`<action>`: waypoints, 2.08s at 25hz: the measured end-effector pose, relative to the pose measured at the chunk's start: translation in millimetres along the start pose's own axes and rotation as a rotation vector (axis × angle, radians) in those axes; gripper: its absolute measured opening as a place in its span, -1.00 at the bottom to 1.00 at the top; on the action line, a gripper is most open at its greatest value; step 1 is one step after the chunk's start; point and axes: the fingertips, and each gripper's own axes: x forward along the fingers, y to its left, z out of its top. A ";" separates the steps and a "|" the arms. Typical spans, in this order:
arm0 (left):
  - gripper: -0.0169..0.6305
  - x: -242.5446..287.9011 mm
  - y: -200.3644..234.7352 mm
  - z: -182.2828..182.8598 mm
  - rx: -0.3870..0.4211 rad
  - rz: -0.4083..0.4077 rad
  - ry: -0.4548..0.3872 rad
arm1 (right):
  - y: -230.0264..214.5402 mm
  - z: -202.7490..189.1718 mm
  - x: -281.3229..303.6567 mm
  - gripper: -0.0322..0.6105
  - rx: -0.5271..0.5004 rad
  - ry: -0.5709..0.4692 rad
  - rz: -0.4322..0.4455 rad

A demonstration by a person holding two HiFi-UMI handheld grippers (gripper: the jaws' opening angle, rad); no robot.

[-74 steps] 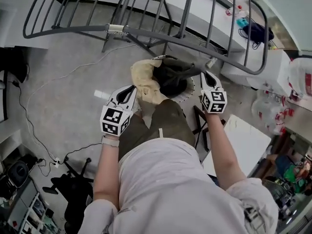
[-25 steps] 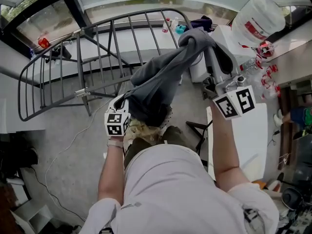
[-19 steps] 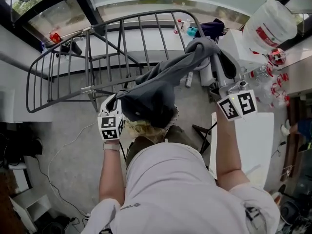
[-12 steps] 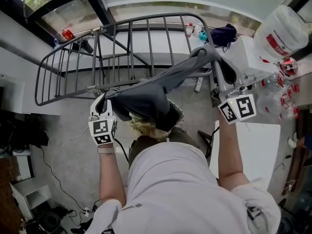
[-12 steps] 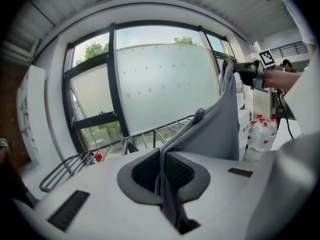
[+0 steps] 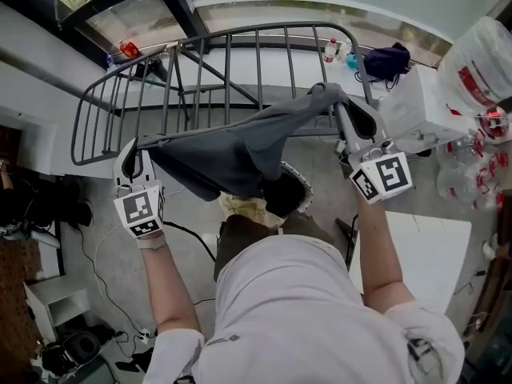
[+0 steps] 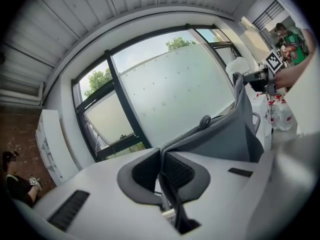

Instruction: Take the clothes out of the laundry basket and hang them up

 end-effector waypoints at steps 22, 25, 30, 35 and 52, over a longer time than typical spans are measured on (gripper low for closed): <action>-0.91 249.2 133.4 124.5 0.008 -0.137 -0.296 | -53.2 64.6 206.0 -0.82 -0.093 -0.087 -0.294; -0.91 279.5 141.2 147.2 0.028 -0.161 -0.326 | -64.2 80.6 221.9 -0.82 -0.108 -0.109 -0.332; -0.91 320.8 146.8 186.7 0.076 -0.194 -0.391 | -79.5 99.3 238.7 -0.82 -0.117 -0.128 -0.398; -0.91 364.6 128.2 189.0 0.180 -0.254 -0.392 | -86.2 88.1 248.9 -0.82 -0.116 -0.077 -0.453; -0.91 470.2 47.1 10.2 0.169 -0.483 -0.109 | -68.0 -110.2 247.8 -0.81 0.022 0.414 -0.574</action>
